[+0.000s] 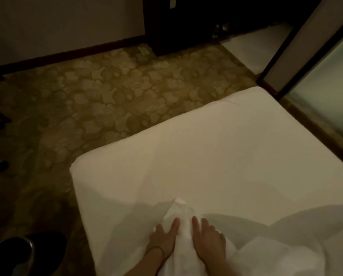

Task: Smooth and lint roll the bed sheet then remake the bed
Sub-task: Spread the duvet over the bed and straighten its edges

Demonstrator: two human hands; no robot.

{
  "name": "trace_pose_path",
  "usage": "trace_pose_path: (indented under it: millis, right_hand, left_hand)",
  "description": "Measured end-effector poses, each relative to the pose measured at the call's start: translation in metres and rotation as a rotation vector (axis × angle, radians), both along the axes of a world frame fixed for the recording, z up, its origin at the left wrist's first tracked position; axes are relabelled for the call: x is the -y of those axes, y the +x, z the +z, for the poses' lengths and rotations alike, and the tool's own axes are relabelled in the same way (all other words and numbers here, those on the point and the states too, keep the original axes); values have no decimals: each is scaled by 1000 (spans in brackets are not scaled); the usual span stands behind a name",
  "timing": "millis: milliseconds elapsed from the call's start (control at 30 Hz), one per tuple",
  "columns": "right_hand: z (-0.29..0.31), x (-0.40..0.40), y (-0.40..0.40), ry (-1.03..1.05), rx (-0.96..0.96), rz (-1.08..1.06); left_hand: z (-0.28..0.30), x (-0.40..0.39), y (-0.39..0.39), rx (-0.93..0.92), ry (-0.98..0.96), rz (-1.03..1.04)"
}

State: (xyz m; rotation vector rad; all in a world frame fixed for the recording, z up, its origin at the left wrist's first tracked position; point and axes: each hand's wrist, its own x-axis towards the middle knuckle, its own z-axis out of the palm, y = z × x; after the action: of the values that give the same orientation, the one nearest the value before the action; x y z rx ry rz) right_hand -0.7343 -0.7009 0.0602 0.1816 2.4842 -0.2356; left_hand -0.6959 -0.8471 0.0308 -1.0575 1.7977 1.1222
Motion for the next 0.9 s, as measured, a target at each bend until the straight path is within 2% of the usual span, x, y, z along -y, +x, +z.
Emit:
trace_pose_path:
  millis: [100, 233, 367, 500, 633, 900]
  right_hand:
    - [7, -1, 7, -22, -3, -49]
    - [31, -8, 22, -158, -38, -212]
    - [83, -14, 52, -113, -253, -100]
    - [152, -11, 88, -83, -478, -19]
    - [209, 14, 122, -294, -765, -67]
    - [271, 84, 155, -432, -897, -5]
  left_hand:
    - [7, -13, 7, 43, 59, 49]
    - [31, -21, 19, -92, 28, -13]
    - [77, -16, 40, -415, -67, 17]
    - [143, -3, 67, -729, -65, 118]
    - [205, 18, 98, -961, -106, 225]
    - [275, 84, 151, -1002, -71, 353]
